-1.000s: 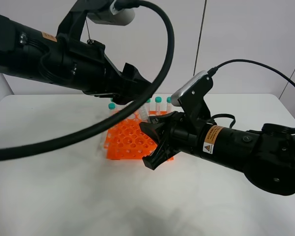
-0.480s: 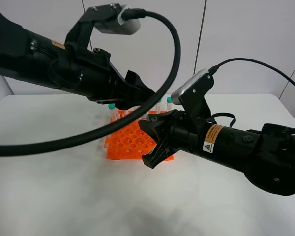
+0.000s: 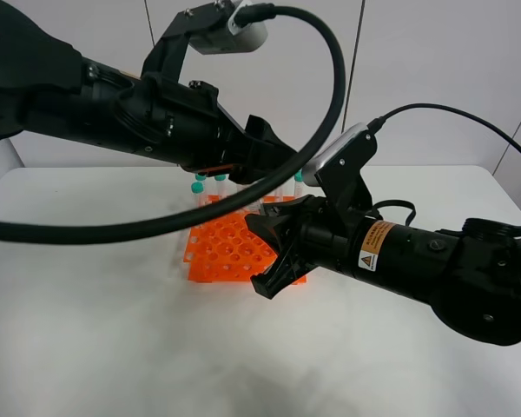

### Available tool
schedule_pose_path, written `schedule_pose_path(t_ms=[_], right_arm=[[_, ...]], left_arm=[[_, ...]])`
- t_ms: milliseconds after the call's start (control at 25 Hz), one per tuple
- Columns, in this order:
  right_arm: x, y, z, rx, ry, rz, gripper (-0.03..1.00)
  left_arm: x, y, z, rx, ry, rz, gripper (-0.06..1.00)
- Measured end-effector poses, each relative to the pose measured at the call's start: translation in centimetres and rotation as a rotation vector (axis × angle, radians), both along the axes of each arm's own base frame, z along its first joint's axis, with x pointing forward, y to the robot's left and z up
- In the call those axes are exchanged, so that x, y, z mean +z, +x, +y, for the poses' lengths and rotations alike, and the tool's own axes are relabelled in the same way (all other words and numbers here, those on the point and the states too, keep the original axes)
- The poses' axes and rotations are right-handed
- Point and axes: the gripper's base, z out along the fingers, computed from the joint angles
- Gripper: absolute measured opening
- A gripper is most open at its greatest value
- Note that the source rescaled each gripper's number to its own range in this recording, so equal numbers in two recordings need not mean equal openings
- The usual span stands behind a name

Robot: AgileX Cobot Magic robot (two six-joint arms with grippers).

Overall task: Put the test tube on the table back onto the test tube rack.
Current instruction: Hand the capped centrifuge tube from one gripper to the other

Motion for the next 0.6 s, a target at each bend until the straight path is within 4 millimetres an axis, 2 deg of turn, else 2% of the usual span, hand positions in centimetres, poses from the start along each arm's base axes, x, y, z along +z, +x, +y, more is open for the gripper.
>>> schedule_pose_path(t_ms=[440,600], right_arm=[[-0.03,0.04,-0.05,-0.008,-0.001,0.005,0.01],[-0.02,0.64,-0.74,-0.052,0.005,0.008,0.01]], left_arm=[[-0.07,-0.24,-0.13,-0.032,0.005,0.007,0.68],[-0.06,-0.02,0.14,-0.021,0.005,0.006,0.68]])
